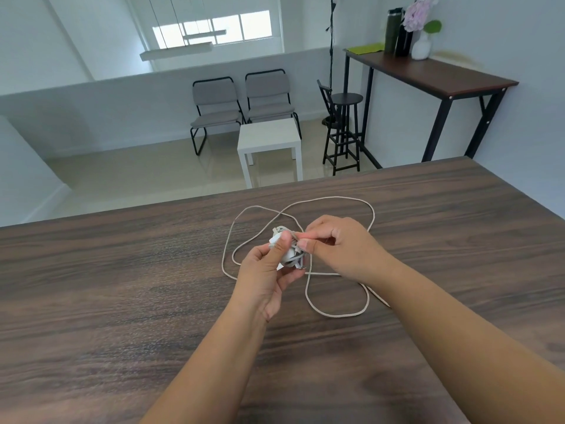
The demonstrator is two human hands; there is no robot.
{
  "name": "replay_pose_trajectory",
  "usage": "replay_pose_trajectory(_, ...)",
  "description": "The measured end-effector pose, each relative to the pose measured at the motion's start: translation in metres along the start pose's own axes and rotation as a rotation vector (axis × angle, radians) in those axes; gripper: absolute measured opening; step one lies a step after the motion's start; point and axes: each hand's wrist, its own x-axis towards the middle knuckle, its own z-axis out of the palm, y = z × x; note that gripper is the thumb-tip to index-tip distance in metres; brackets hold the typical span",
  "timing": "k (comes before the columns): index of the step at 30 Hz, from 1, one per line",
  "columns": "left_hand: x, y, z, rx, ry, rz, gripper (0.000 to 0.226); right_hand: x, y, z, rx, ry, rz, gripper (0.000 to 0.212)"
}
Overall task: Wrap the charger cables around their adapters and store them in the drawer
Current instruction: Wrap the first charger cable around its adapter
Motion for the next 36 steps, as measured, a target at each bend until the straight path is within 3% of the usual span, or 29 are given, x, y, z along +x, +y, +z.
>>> replay_pose_trajectory(4, 0.001, -0.001, -0.001, -0.034, 0.010, 0.014, 0.084, -0.005, 0.002, 0.000, -0.259, -0.113, -0.119, 0.033)
replay_pose_trajectory(6, 0.000, 0.000, 0.002, -0.035, 0.006, 0.012, 0.084, -0.010, 0.005, 0.003, -0.314, -0.059, -0.137, 0.036)
replay_pose_trajectory(9, -0.001, 0.002, 0.007, -0.013, 0.001, 0.020, 0.063, -0.014, 0.004, 0.008, -0.058, 0.177, -0.069, 0.024)
replay_pose_trajectory(11, -0.001, 0.005, 0.007, -0.009, 0.001, 0.035, 0.055, -0.015, 0.001, 0.008, 0.101, 0.216, 0.001, 0.019)
replay_pose_trajectory(16, -0.002, 0.002, 0.004, -0.007, 0.033, 0.071, 0.058, -0.011, 0.002, 0.008, 0.028, 0.139, -0.013, 0.014)
replay_pose_trajectory(20, 0.000, -0.006, 0.006, -0.003, 0.064, 0.095, 0.053, -0.007, 0.008, 0.007, -0.294, 0.133, -0.162, 0.006)
replay_pose_trajectory(26, 0.005, -0.014, 0.000, 0.013, 0.100, 0.091, 0.069, -0.007, 0.016, 0.021, -0.466, 0.135, -0.253, 0.021)
replay_pose_trajectory(32, 0.004, -0.015, 0.002, 0.019, 0.062, 0.078, 0.075, -0.008, 0.026, 0.026, -0.458, 0.299, -0.344, 0.018)
replay_pose_trajectory(36, 0.003, -0.016, 0.005, 0.002, 0.045, 0.097, 0.066, -0.007, 0.030, 0.030, -0.393, 0.418, -0.348, 0.012)
